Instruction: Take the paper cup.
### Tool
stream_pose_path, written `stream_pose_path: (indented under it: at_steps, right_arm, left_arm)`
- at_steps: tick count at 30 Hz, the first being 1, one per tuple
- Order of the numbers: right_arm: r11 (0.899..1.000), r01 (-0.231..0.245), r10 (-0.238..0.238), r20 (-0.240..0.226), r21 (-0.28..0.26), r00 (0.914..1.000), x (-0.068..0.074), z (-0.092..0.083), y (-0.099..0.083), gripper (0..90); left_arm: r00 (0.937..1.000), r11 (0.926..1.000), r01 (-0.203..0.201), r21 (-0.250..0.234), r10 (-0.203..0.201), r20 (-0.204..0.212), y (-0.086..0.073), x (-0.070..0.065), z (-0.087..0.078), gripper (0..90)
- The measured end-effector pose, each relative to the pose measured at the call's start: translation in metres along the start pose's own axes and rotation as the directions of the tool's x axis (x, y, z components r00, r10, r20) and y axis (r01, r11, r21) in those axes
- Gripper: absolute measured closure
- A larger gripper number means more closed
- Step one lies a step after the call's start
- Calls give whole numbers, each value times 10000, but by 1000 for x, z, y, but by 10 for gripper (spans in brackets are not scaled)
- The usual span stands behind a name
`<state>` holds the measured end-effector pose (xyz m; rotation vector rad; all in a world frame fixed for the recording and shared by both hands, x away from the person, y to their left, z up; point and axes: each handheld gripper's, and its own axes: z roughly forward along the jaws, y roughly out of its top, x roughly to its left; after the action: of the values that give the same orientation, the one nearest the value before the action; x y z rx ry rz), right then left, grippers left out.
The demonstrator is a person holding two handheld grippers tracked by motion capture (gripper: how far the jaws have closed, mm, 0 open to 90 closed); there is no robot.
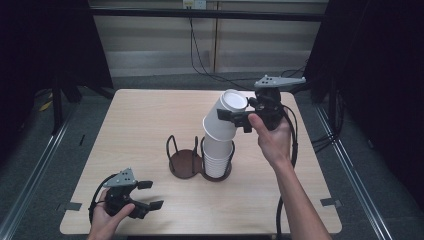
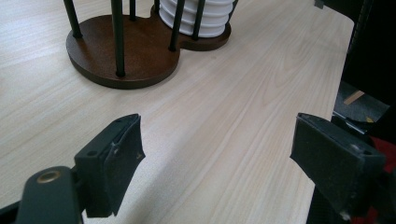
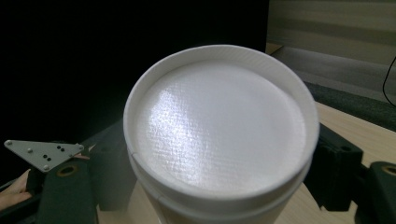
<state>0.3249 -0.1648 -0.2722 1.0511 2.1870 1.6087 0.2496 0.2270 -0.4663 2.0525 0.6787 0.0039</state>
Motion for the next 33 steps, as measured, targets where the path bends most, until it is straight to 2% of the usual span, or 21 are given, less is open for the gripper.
stream_pose_path:
  at_steps: [12, 33]
  right_arm:
    - [9993, -97, 95, -55, -363, 9999, -2, -6, 1, 234]
    - [9929, -303, 278, -229, -1154, 9994, -2, -27, 10, 237]
  left_arm:
    - [10000, 10000, -6, 3, 6, 2, 0, 0, 0, 164]
    - [9995, 10000, -50, 28, 50, -316, -1, 0, -1, 165]
